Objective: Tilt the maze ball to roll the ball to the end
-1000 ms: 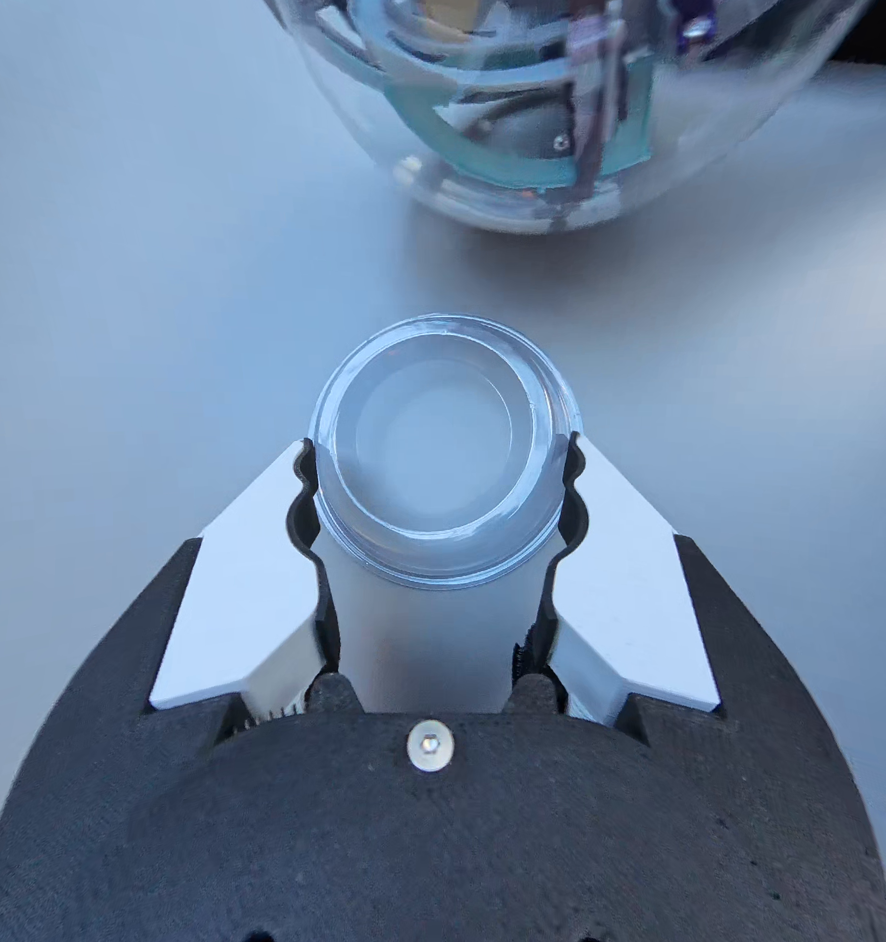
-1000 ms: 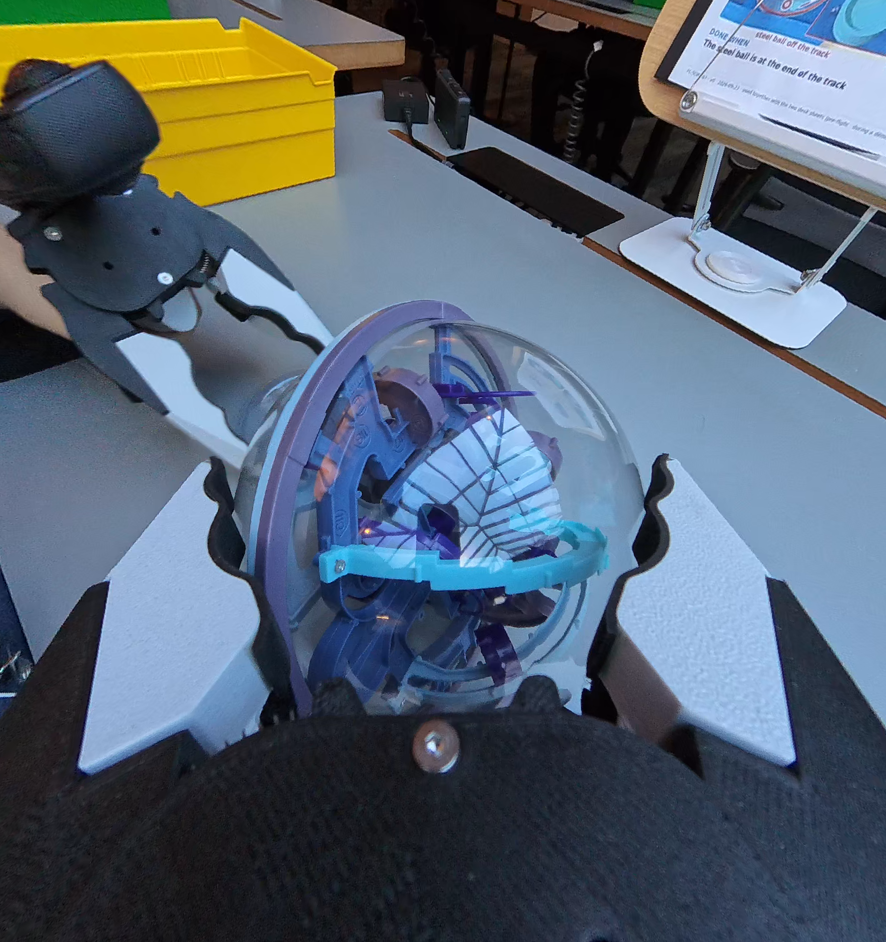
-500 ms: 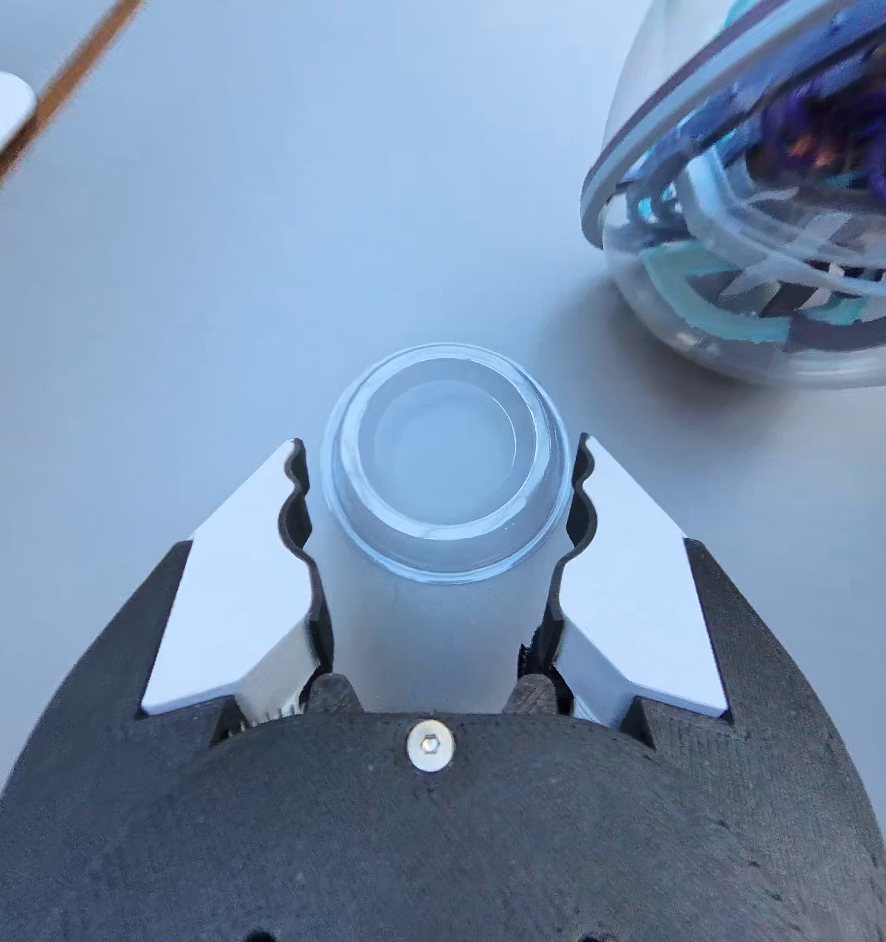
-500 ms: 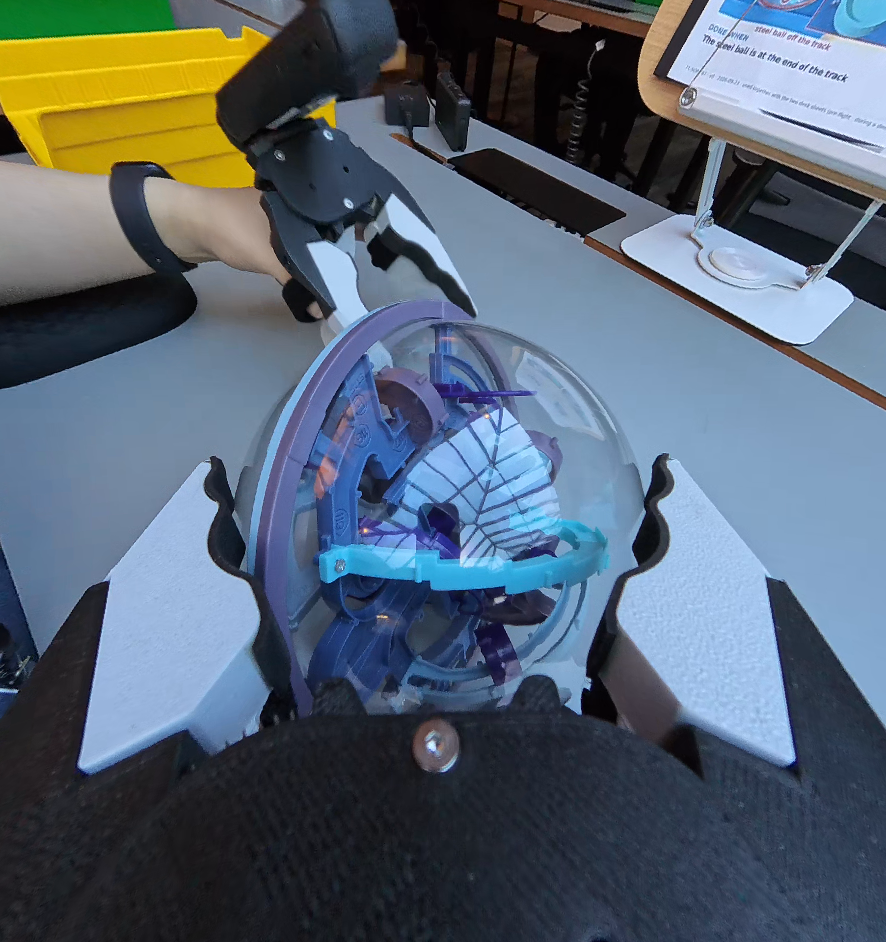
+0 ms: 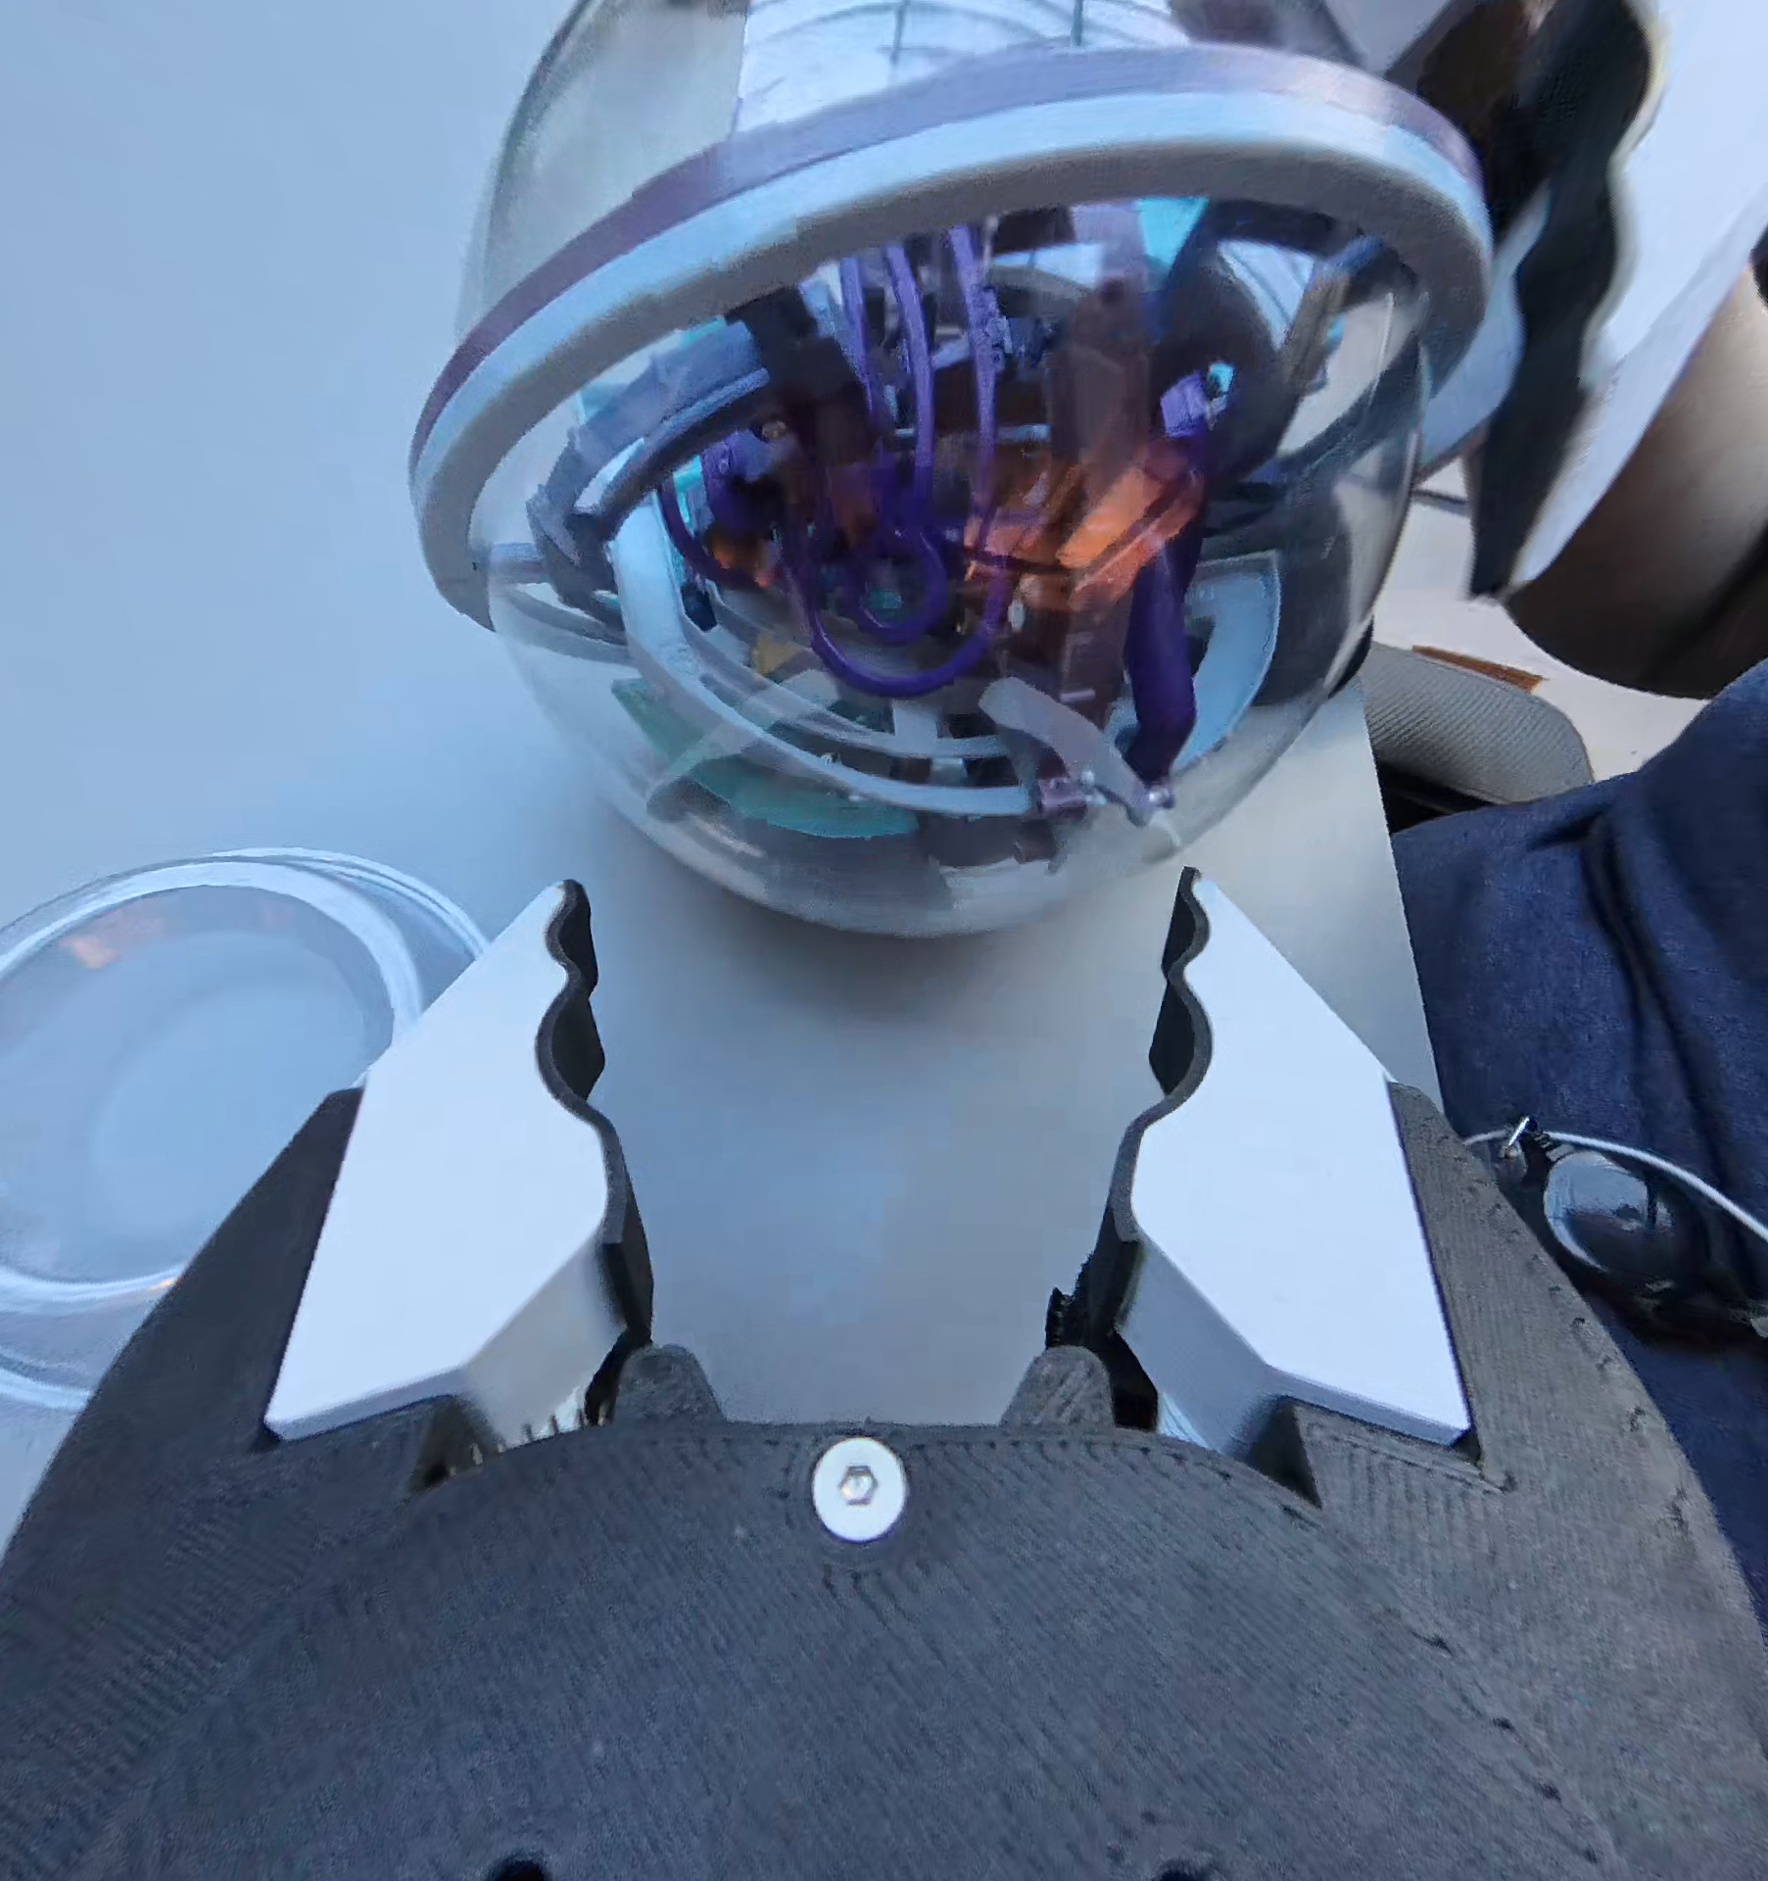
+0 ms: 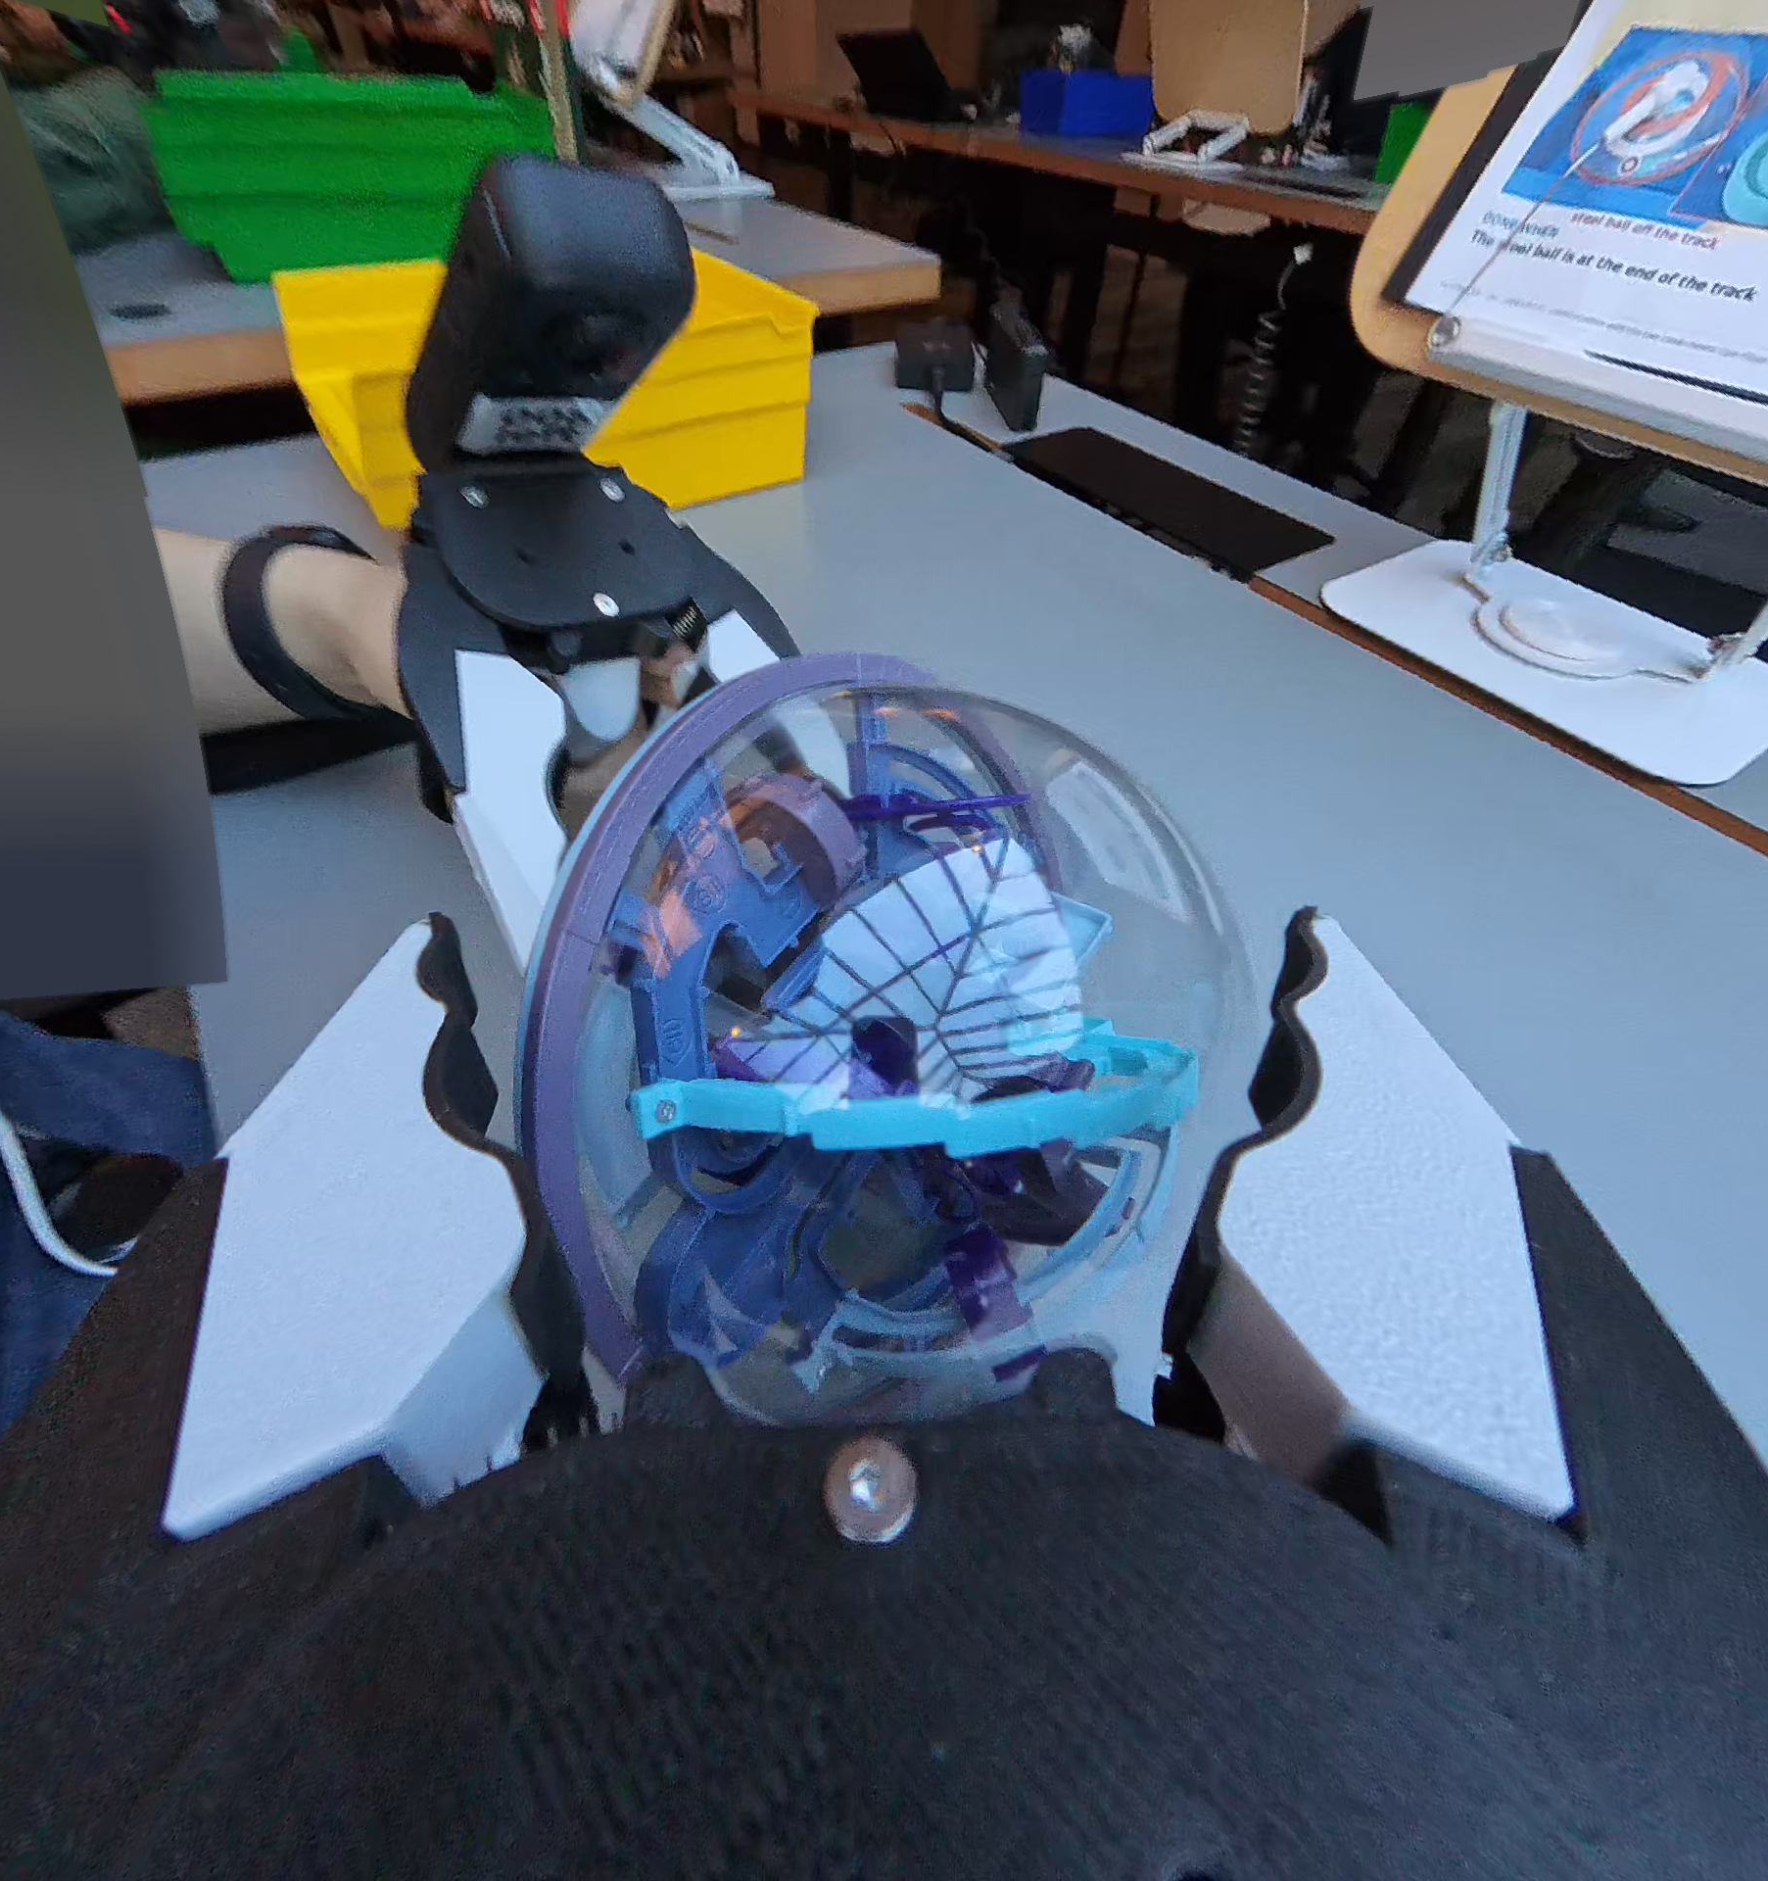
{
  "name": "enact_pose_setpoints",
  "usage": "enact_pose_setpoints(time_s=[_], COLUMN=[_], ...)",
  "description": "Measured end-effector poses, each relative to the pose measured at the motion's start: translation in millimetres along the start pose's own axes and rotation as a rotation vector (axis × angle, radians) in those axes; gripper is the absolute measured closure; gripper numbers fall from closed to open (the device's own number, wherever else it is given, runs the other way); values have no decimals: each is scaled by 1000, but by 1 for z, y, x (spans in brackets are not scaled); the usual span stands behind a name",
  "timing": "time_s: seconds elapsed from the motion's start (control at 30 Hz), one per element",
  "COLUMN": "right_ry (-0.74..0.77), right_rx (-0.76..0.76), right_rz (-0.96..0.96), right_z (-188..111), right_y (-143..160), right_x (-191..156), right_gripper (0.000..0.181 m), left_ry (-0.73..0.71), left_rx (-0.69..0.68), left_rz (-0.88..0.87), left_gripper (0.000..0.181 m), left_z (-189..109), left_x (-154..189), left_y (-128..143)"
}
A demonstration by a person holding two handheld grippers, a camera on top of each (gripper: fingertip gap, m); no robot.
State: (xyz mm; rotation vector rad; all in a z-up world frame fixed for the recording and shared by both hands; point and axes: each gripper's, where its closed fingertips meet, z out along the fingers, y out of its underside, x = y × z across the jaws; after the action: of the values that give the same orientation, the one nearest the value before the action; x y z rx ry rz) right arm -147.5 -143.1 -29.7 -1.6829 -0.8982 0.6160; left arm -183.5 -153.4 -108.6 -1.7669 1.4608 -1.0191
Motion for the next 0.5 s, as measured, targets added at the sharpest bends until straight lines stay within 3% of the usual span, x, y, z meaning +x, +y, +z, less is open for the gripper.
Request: enact_pose_setpoints(time_s=[0.13,0.2,0.3,0.4,0.5], right_ry=[-207,-271,-376,-573,-656], right_rx=[146,139,57,39,-88], right_rz=[122,80,156,285,242], right_z=[-41,-53,-48,-40,-30], right_y=[-11,8,46,47,63], right_x=[-4,8,35,35,30], right_gripper=[30,33,43,51,50], left_ry=[76,89,106,78,89], left_rx=[-41,-30,17,51,60], left_rz=[-4,3,-21,-33,-64], left_gripper=[69,71,78,90,79], left_z=[10,12,10,2,-4], left_x=[11,12,13,9,11], left_y=[-2,-3,-7,-10,-13])
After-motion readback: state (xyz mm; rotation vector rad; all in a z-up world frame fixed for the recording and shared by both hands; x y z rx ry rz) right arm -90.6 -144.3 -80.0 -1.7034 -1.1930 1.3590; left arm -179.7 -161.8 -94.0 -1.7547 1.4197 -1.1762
